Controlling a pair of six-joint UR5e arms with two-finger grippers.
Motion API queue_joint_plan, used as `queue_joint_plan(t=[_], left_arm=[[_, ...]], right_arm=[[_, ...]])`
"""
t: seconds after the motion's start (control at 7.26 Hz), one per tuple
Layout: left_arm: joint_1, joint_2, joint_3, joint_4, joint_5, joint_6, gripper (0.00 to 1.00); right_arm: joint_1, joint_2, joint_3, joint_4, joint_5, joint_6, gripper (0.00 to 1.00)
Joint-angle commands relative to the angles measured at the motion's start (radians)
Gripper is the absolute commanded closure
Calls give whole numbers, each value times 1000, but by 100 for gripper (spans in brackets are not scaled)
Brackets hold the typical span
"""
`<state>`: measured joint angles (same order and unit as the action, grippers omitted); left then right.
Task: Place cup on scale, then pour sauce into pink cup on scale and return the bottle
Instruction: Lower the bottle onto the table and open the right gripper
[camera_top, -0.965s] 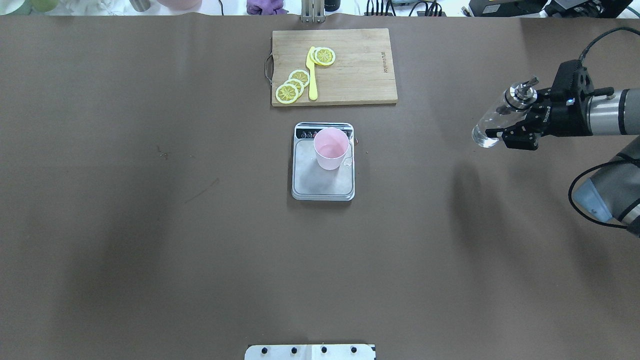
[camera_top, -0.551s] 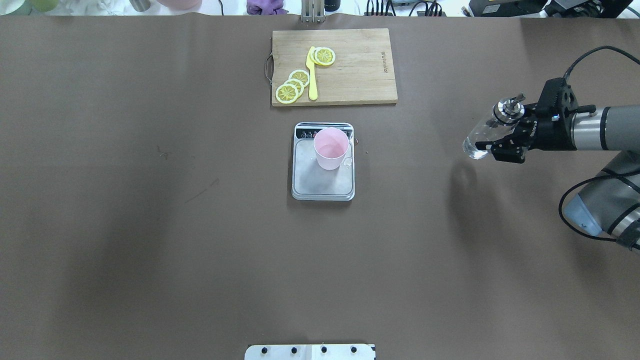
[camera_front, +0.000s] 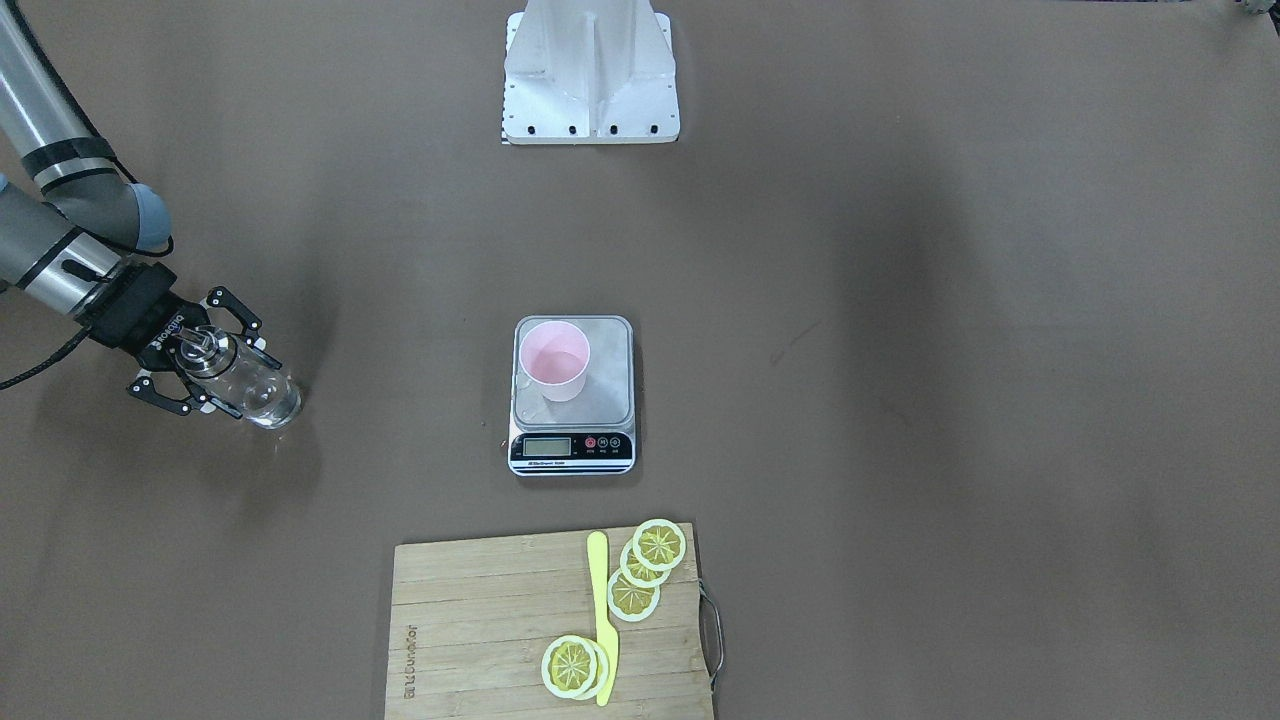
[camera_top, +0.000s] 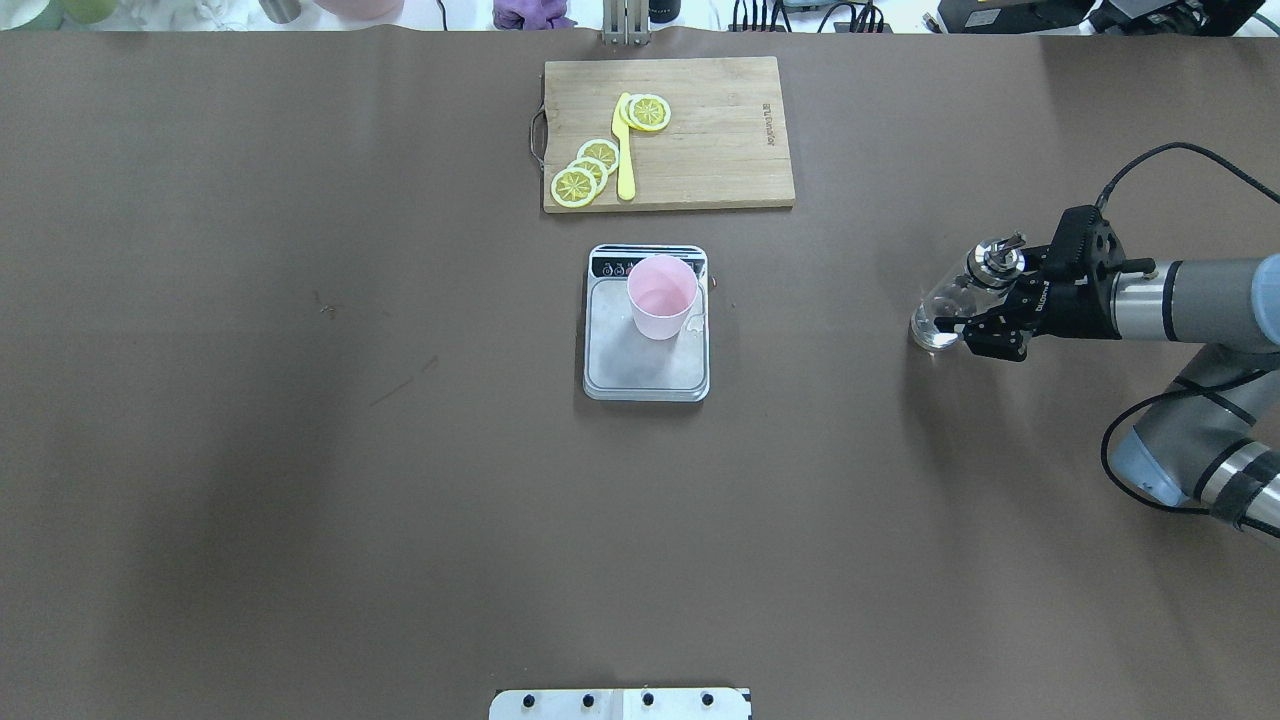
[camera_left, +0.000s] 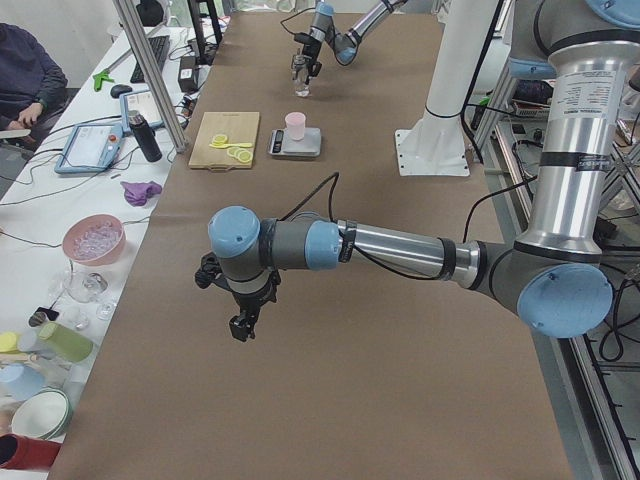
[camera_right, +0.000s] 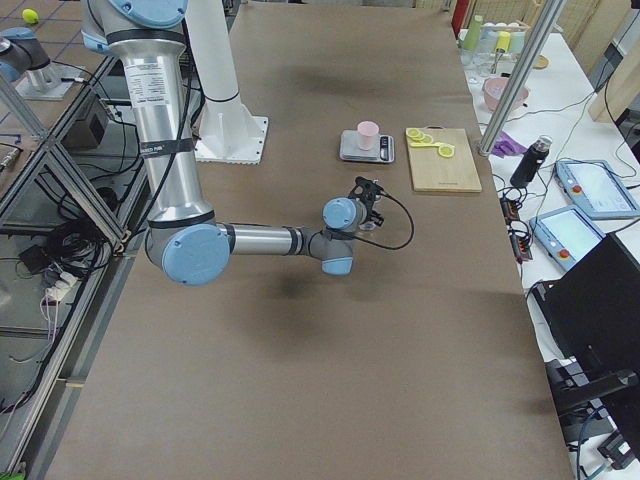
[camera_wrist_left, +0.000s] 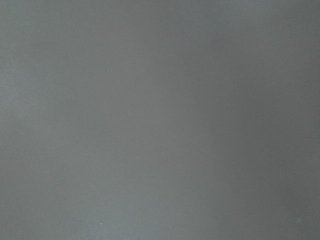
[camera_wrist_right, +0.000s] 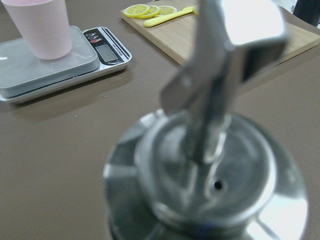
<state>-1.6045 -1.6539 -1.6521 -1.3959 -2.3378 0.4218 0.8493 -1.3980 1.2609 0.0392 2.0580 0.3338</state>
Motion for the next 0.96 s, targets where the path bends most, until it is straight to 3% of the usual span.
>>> queue_joint_plan(t=[0.0,0.41,0.55,0.69,0.83], left_arm=[[0,-1,0,0,0,0,2],[0,-1,-2,0,0,-1,2],[0,-1,-2,0,0,-1,2],[0,-1,-2,0,0,-1,2],[0,-1,-2,0,0,-1,2]], right_arm=[[-9,7,-12,13,-6,-1,100],[-10,8,-12,4,-3,-12,96],[-9,8,-14,5,-4,-13,9],[-9,7,-12,8,-6,-12,0],[-9,7,-12,4,-6,-13,0]])
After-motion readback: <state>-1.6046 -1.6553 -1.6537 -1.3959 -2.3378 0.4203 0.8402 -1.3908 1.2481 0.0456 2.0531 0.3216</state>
